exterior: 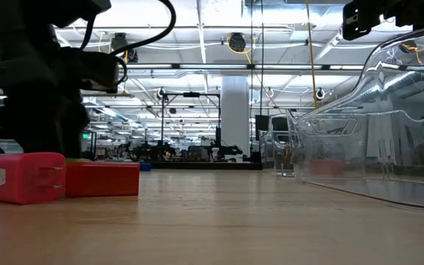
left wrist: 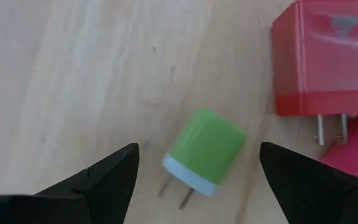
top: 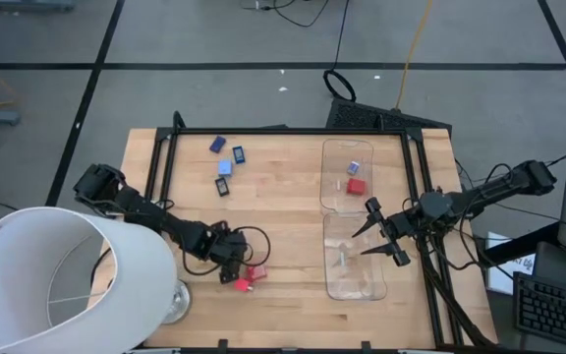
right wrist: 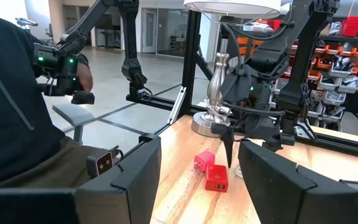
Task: Pick & Place Office items
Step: Put the green charger adapter into the top transparent bin
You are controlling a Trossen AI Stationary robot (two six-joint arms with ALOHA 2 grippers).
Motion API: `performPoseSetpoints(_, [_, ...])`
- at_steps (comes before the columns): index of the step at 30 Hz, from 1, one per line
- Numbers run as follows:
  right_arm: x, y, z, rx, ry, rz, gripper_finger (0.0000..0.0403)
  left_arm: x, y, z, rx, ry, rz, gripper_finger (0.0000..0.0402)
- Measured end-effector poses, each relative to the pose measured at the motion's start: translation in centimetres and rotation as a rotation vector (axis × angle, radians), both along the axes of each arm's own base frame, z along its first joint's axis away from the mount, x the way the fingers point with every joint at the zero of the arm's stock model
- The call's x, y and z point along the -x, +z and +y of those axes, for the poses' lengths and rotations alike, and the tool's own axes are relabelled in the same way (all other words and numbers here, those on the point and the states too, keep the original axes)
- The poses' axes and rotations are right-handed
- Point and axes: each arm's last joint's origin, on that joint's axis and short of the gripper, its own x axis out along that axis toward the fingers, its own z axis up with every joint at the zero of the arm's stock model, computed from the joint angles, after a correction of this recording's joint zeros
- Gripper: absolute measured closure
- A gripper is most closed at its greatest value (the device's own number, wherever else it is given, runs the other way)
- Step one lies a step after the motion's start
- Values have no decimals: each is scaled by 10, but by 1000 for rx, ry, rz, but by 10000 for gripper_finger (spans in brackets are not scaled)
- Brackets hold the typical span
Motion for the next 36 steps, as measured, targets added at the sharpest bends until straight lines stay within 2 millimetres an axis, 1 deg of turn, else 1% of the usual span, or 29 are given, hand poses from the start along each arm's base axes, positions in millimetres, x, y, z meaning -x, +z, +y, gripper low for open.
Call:
performPoseSetpoints(4, [0, 0, 0, 0, 0, 0, 197, -1, 0, 1, -45, -31, -12, 66])
performPoseSetpoints(8, [0, 0, 0, 0, 0, 0, 197, -1, 0, 1, -52, -71, -7, 67])
performPoseSetpoints(11, [0, 0, 0, 0, 0, 0, 197, 0, 0, 1, -57, -121, -1, 80])
performPoseSetpoints(14, [0, 0, 0, 0, 0, 0, 197, -1, 0, 0, -77, -158, -8, 122])
performPoseSetpoints(17, [0, 0, 0, 0, 0, 0, 197, -4, 2, -1, -84, -196, -38, 180])
performPoseSetpoints(21, [0, 0, 0, 0, 0, 1, 197, -7, 2, -1, -93, -195, -66, 252])
performPoseSetpoints(23, [0, 0, 0, 0, 0, 1, 197, -8, 3, 1, -92, -190, -68, 282])
performPoseSetpoints(24, [0, 0, 0, 0, 0, 1, 197, -8, 3, 1, -91, -187, -69, 288])
performPoseSetpoints(31, [0, 0, 0, 0, 0, 1, 197, -10, 5, 2, -91, -181, -100, 288])
performPoseSetpoints(36, [0, 0, 0, 0, 0, 1, 197, -16, 22, 4, -121, -204, -237, 288])
